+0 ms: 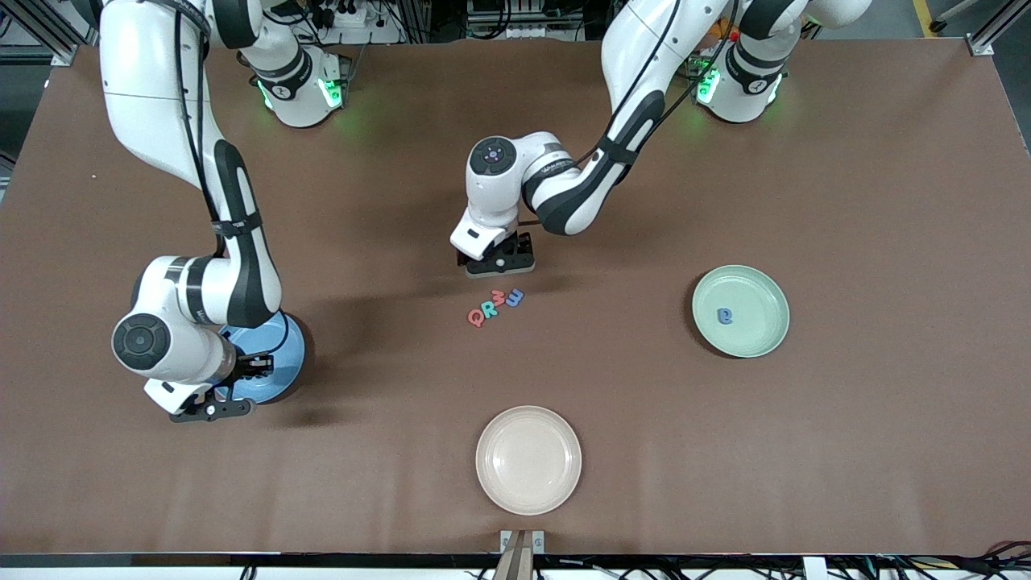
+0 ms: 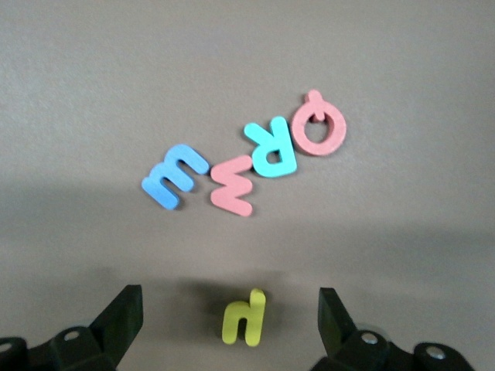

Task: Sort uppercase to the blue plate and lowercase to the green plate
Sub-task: 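Place the M on the blue plate while the left gripper hovers over h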

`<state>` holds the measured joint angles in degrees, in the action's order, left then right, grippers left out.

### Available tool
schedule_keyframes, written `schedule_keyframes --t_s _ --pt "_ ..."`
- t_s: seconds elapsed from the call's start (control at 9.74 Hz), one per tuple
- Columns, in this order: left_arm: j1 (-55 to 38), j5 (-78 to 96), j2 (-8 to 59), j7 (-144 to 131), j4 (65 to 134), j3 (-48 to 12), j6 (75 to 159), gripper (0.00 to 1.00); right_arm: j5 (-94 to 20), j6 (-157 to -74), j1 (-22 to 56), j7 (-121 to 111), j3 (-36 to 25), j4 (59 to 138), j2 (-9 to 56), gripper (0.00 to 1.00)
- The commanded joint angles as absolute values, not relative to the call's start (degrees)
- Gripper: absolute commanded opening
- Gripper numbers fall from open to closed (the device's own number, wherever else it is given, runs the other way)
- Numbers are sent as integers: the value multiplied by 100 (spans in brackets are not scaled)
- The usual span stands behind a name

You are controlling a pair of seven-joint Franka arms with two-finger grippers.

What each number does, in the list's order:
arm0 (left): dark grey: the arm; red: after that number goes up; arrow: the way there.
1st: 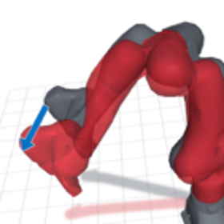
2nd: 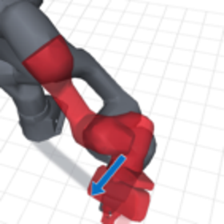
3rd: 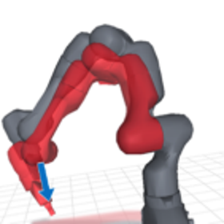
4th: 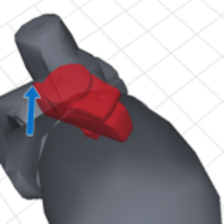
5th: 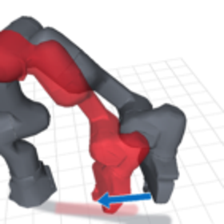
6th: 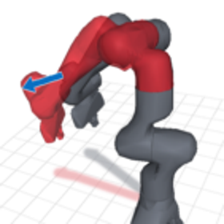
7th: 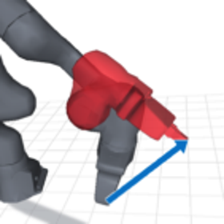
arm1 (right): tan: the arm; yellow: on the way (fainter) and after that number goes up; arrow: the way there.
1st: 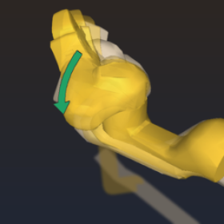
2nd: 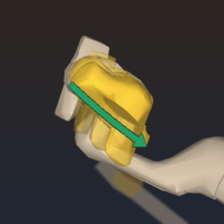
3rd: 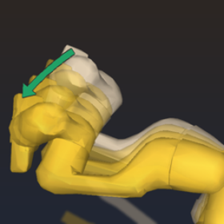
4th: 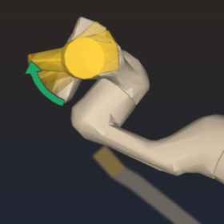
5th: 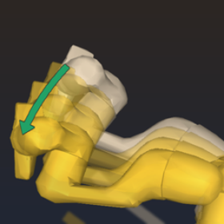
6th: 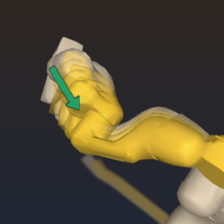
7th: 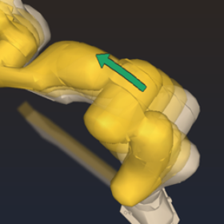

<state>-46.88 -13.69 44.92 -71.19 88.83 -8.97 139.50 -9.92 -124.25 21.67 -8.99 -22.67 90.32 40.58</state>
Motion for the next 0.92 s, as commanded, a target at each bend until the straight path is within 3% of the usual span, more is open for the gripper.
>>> schedule_keyframes --t_s 0.0,0.62,0.82 --pt "-4833 -1257 4763 -7347 8571 -861 13878 100 -984 -12507 2074 -967 -2180 9273 3841 100" --pt "-4869 -1336 5088 -7330 8429 -817 13896 100 -1292 -12507 2074 -905 -2180 9237 3815 100" --pt "-4869 -1362 5098 -7321 8437 -817 13896 87 -1292 -12489 2092 -853 -2180 9237 3797 100"
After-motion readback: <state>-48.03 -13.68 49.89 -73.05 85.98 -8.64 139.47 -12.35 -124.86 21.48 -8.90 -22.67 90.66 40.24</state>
